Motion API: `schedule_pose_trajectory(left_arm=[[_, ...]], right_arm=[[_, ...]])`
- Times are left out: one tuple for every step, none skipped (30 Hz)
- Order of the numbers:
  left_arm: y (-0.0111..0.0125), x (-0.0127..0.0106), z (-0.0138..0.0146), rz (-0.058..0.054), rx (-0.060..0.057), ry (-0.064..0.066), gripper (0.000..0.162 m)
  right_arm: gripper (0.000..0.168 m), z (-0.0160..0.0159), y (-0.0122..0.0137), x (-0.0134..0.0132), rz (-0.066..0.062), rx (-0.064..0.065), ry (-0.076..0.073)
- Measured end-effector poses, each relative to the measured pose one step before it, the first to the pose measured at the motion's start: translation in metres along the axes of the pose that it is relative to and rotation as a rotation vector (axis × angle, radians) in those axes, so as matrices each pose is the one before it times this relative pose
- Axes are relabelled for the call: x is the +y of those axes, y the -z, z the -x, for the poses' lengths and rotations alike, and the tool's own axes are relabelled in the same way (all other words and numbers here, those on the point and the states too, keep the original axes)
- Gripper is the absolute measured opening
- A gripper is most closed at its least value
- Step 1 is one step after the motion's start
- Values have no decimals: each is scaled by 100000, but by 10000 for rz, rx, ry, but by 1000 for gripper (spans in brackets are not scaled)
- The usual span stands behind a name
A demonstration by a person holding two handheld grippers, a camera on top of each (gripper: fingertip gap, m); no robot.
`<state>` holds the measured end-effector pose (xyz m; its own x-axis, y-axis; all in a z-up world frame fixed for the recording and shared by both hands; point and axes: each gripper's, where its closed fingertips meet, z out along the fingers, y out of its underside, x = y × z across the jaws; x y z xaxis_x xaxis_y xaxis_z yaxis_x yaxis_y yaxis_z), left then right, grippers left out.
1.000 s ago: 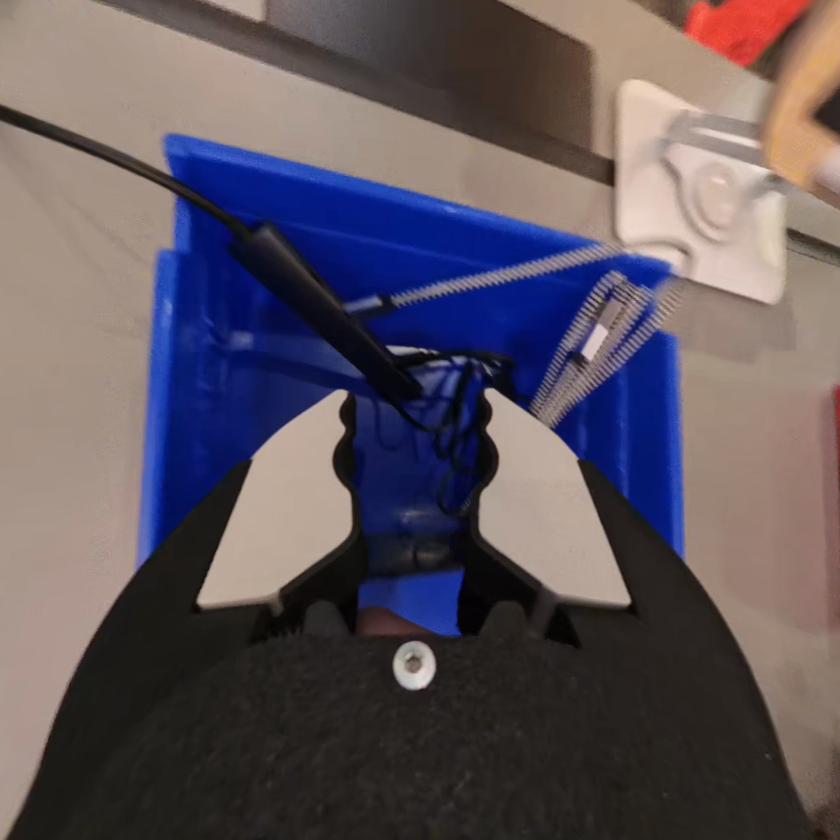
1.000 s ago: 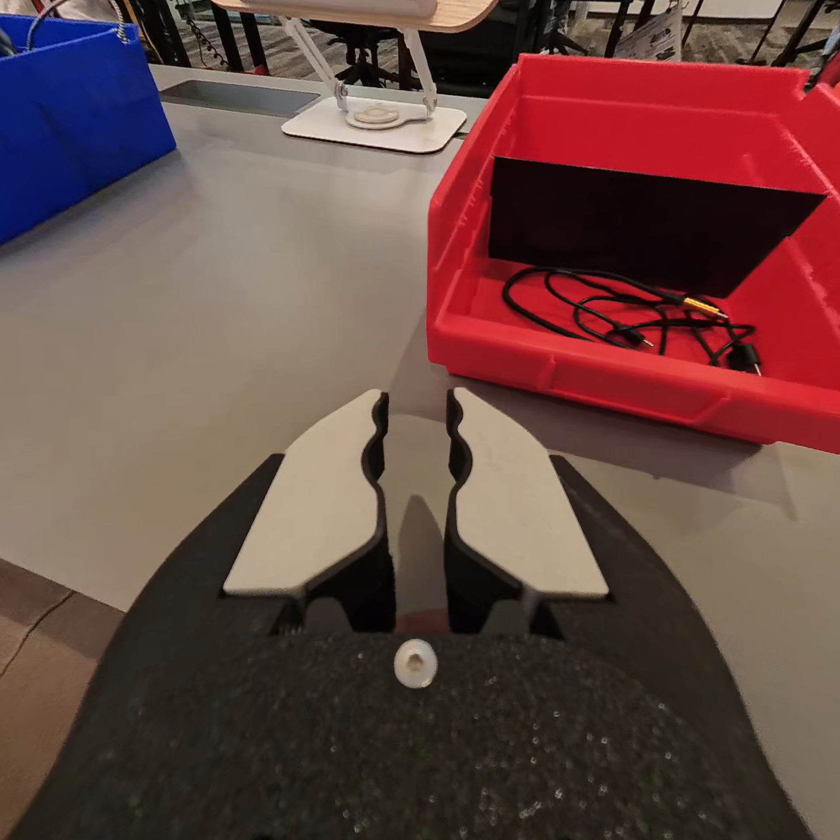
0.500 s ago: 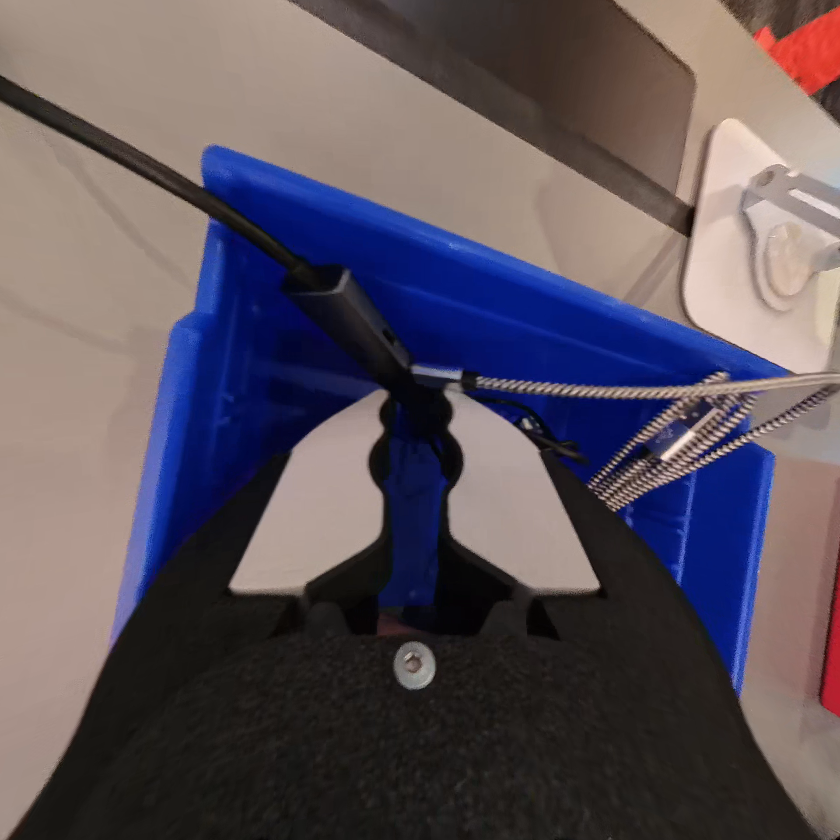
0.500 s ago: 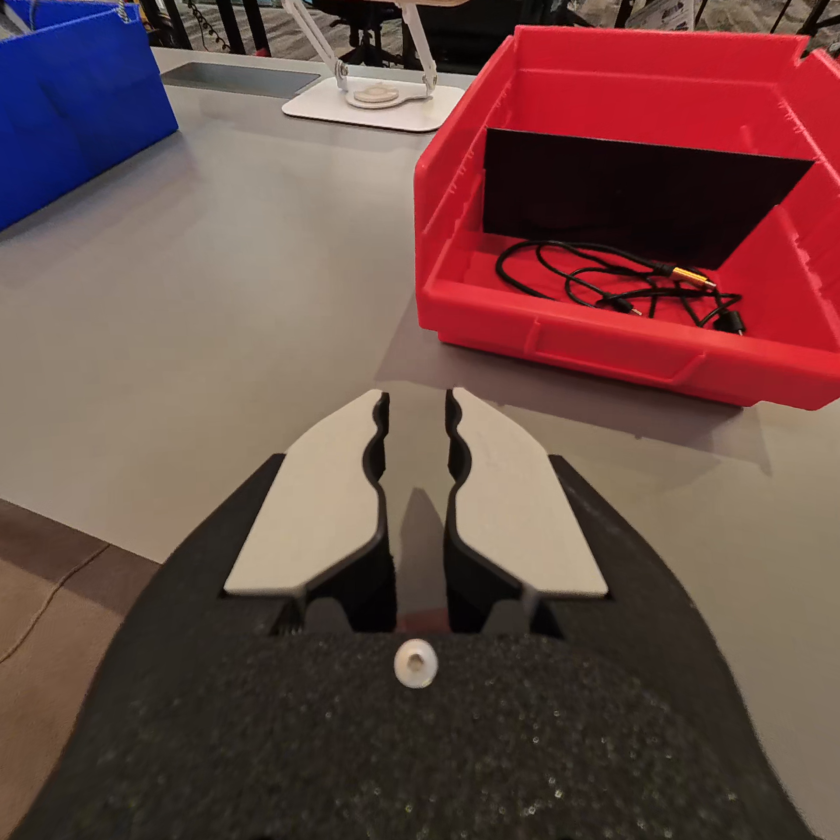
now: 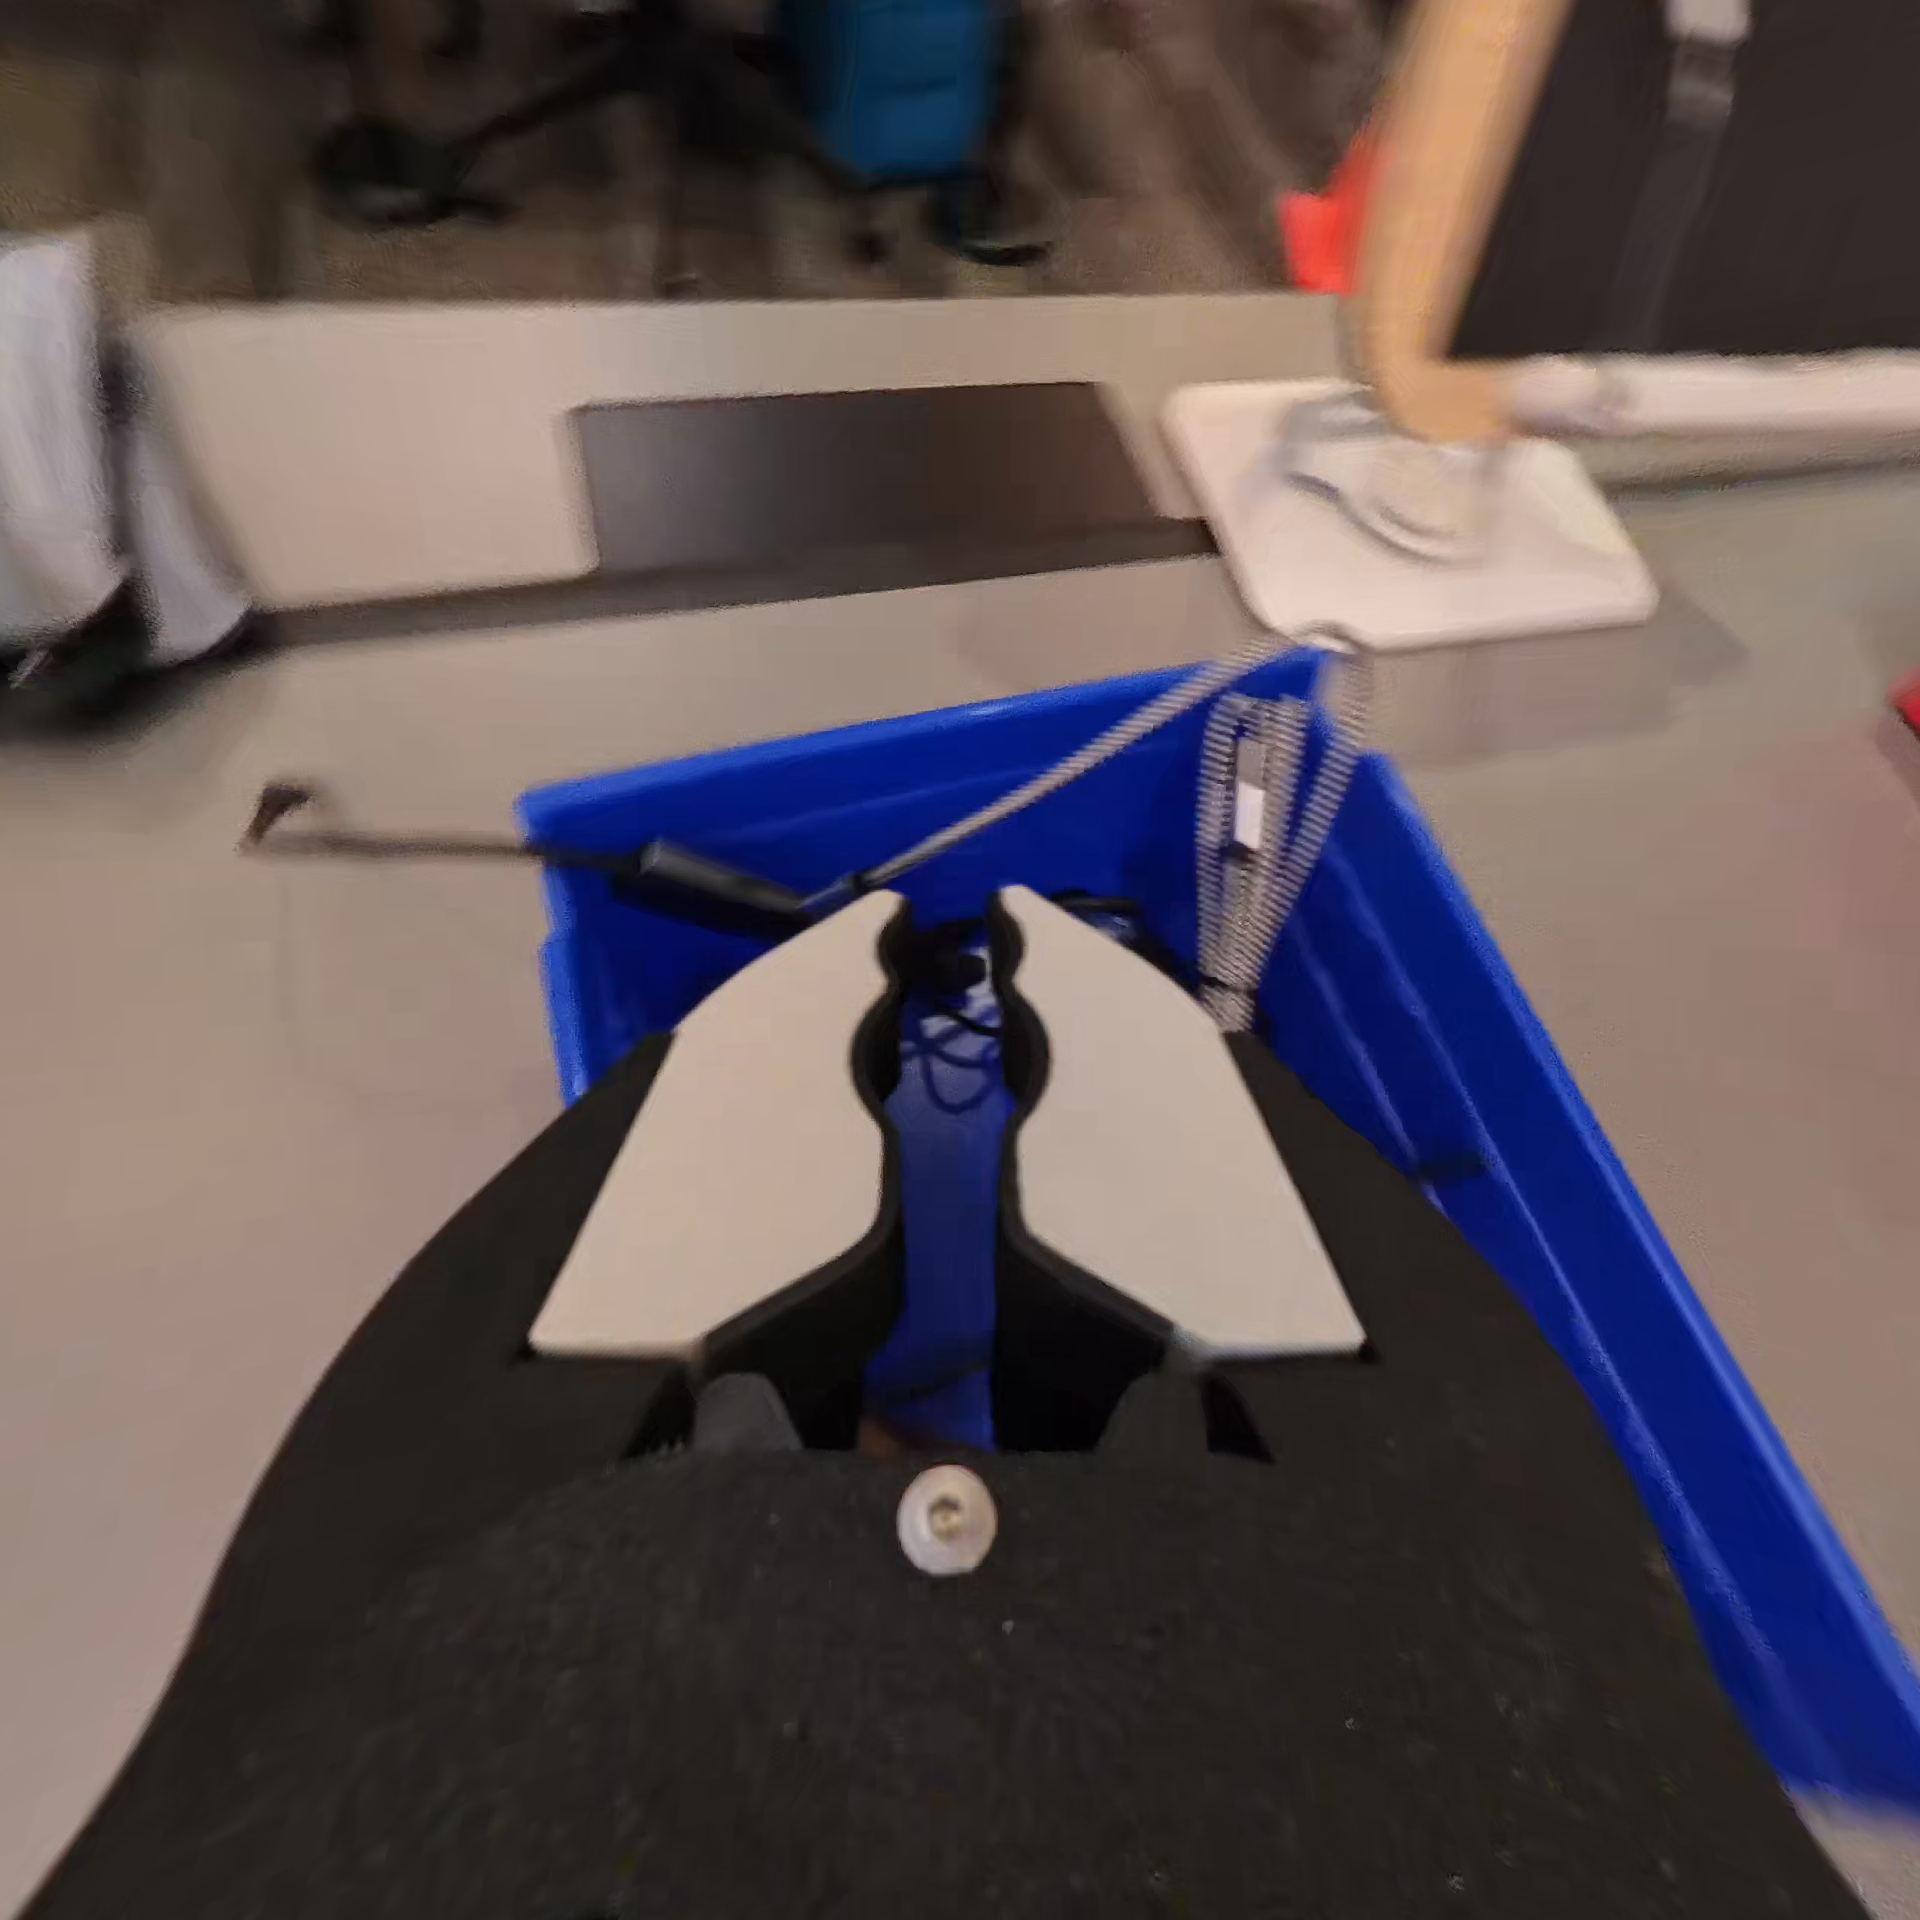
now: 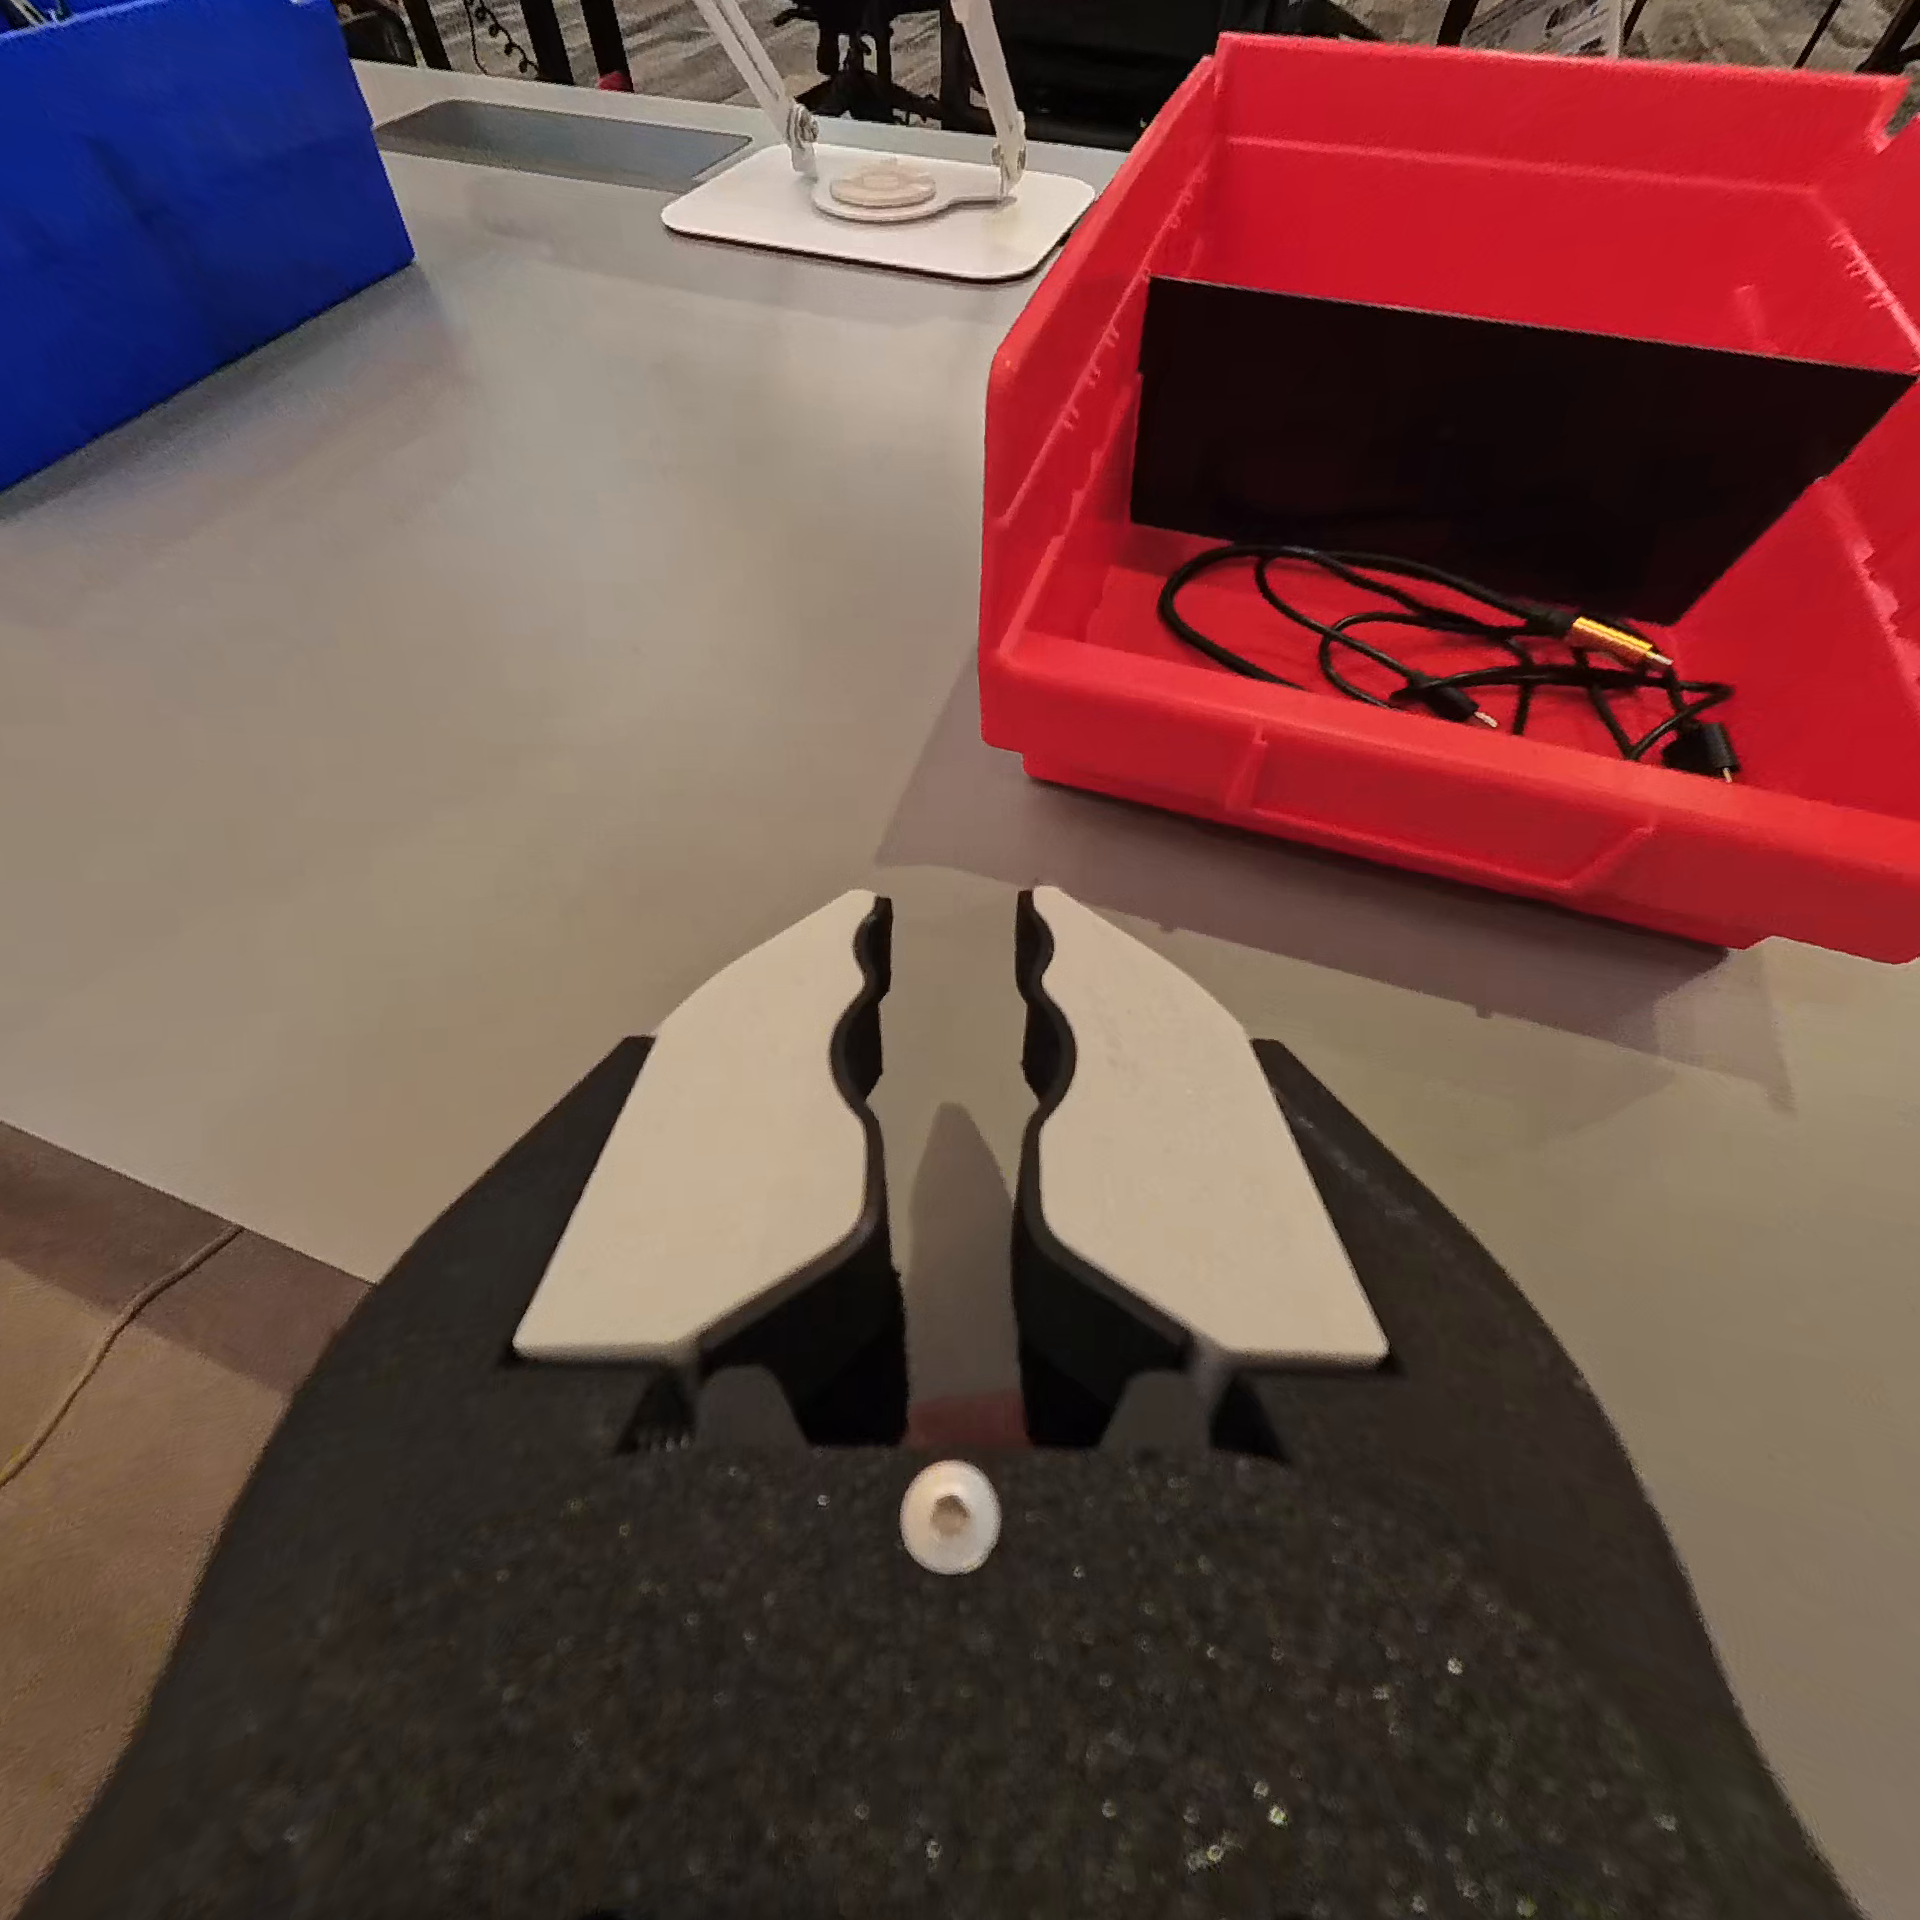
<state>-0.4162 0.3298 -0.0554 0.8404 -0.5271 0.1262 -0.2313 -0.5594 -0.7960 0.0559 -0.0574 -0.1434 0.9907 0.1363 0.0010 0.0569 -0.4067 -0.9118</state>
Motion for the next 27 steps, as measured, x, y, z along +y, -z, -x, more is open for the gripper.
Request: schedule_pose_trajectory(left_arm=[[196, 131, -793, 478, 550, -1236, 21], [-107, 349, 85, 567, -93, -1453, 24], [-382, 471, 592, 556, -460, -1533, 29], [-628, 670, 552, 635, -405, -1380, 31], [-849, 726, 236, 670, -141, -1078, 31], [-920, 600, -81, 624, 140, -794, 34], [-843, 364, -182, 503, 247, -560, 37], [-718, 73, -131, 339, 221, -476, 41], [-623, -56, -2, 244, 105, -506, 41], [-563, -86, 71, 232, 6, -547, 41], [-526, -145, 118, 189, -32, -499, 42], [-483, -197, 138, 137, -37, -390, 41], [-453, -174, 99, 128, 1, -263, 40], [-453, 49, -44, 215, 86, -214, 37], [-439, 321, -113, 309, 83, -269, 32], [-346, 346, 101, 236, -111, -320, 31], [-205, 322, 174, 140, -140, -289, 26], [-172, 424, -40, 169, 68, -147, 23], [-74, 299, -56, 74, 157, 42, 21], [84, 178, 1, 12, 183, 141, 18], [229, 205, -7, 21, 168, 147, 16], [454, 20, 62, -147, 33, 72, 14], [697, -114, 157, -236, -109, 22, 13], [867, -69, 196, -176, -151, 50, 12], [1052, -116, 259, -186, -234, 77, 10], [1254, -214, 464, -227, -396, 71, 10], [1482, -328, 587, -280, -450, 62, 10]], right_arm=[[22, 24, -33, 18, 12, -4, 38], [22, 37, -55, 49, 31, -10, 25], [22, 49, -82, 58, 30, -20, 21], [22, 74, -96, 11, 23, -24, 31], [22, 68, -88, -18, 12, -20, 48], [22, 35, -98, -27, 20, 1, 64], [22, 22, -71, -34, 13, 13, 66], [22, 15, -79, -35, 4, 8, 57], [22, 21, -91, 5, 18, 7, 50], [22, 0, -105, 36, 34, 16, 45], [22, 2, -119, 83, 56, 16, 40], [22, 17, -118, 96, 69, 2, 29], [22, 37, -123, 71, 47, -17, 24], [22, 38, -120, 65, 39, -18, 26], [22, 9, -122, 73, 50, -1, 33], [22, -11, -95, 63, 48, 9, 33], [22, -42, -84, 71, 38, 13, 21], [22, -55, -76, 72, 32, 14, -2], [22, -75, -93, 88, 45, 10, -29], [22, -56, -59, 34, 39, -10, -49], [22, -62, -42, -76, -17, -9, -66], [22, -68, 17, -186, -82, 5, -86], [22, -20, 62, -296, -138, -18, -101], [22, 139, 108, -396, -190, -96, -98], [22, 299, 138, -437, -229, -171, -66], [21, 379, 113, -424, -234, -191, -6], [21, 391, 66, -327, -170, -155, 73]])
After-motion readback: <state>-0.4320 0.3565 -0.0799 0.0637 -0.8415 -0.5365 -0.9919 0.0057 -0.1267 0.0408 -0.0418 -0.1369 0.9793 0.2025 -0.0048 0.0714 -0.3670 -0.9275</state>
